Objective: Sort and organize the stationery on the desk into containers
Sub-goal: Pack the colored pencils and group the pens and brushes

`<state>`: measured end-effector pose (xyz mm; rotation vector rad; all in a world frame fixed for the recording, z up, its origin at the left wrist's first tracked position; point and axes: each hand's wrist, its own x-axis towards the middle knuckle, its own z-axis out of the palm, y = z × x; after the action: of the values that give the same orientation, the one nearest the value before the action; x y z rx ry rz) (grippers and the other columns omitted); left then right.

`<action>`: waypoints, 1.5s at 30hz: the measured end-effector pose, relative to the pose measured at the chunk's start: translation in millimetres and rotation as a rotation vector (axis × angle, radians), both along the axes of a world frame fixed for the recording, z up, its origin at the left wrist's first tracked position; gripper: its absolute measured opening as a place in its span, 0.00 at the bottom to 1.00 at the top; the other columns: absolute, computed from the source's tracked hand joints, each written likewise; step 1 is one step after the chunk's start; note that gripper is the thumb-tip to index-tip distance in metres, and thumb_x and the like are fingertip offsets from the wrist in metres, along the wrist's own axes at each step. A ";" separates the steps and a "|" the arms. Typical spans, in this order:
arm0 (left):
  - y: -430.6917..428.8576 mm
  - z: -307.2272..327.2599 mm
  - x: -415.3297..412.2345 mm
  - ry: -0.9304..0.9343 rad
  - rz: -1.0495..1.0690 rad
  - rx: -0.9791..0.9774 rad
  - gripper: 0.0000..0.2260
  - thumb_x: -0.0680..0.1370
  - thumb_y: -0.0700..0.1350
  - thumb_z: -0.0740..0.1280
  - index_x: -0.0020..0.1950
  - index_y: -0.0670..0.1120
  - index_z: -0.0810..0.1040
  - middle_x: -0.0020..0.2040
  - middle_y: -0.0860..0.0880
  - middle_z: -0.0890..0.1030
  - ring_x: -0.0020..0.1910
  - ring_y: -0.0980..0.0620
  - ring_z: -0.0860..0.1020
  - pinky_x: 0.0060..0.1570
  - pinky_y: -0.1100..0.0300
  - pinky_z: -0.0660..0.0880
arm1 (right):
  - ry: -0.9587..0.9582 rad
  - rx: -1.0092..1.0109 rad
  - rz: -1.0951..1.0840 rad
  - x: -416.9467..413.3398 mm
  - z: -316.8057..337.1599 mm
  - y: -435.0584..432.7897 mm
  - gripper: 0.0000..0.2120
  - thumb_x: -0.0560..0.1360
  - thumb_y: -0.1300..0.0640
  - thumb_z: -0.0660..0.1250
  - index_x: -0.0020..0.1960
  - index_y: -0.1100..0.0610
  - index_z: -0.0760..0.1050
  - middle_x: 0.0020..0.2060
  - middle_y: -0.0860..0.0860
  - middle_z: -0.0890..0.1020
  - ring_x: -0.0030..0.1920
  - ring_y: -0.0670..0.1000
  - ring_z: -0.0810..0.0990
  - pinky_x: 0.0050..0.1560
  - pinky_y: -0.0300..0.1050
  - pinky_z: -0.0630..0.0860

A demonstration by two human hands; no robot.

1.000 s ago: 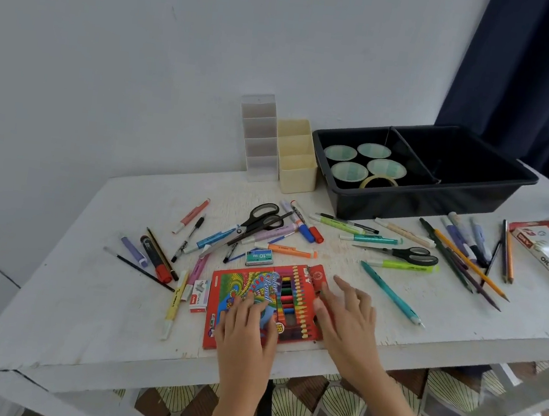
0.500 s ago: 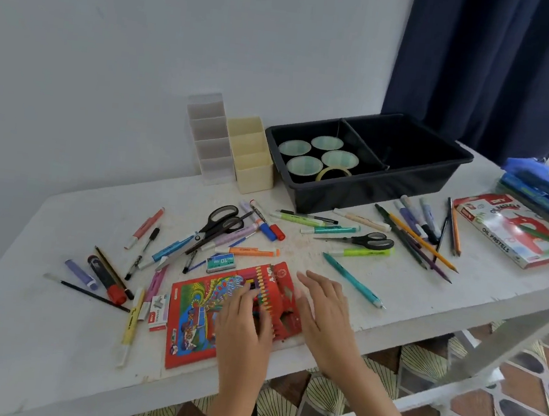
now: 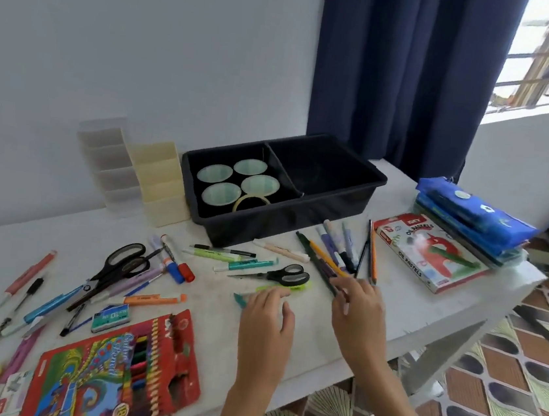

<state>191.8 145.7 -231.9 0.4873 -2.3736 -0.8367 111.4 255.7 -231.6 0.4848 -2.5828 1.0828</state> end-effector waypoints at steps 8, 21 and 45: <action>46.8 -5.0 -61.3 -0.064 -0.040 -0.015 0.10 0.78 0.37 0.62 0.55 0.47 0.78 0.51 0.53 0.77 0.53 0.58 0.73 0.52 0.63 0.74 | -0.200 0.160 0.076 -62.1 -11.5 34.6 0.11 0.76 0.61 0.65 0.58 0.59 0.78 0.49 0.54 0.78 0.50 0.55 0.74 0.49 0.46 0.71; 58.1 -9.7 -95.7 -0.191 -0.189 -0.425 0.20 0.58 0.39 0.81 0.45 0.54 0.82 0.47 0.57 0.81 0.49 0.56 0.79 0.44 0.64 0.76 | -0.194 -0.086 0.142 -104.5 -10.6 83.6 0.07 0.74 0.64 0.68 0.50 0.59 0.82 0.41 0.48 0.76 0.39 0.39 0.72 0.37 0.29 0.66; 51.5 36.4 -64.5 0.066 -0.156 -0.611 0.16 0.72 0.39 0.67 0.59 0.47 0.76 0.49 0.50 0.78 0.52 0.52 0.76 0.60 0.57 0.73 | -0.294 -0.370 0.189 -81.8 -6.9 65.7 0.07 0.73 0.65 0.69 0.45 0.54 0.81 0.40 0.54 0.81 0.40 0.51 0.78 0.38 0.39 0.71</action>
<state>127.3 197.2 -195.6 0.0239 -2.4639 -0.1524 29.6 321.4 -238.5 0.5158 -2.5187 1.7723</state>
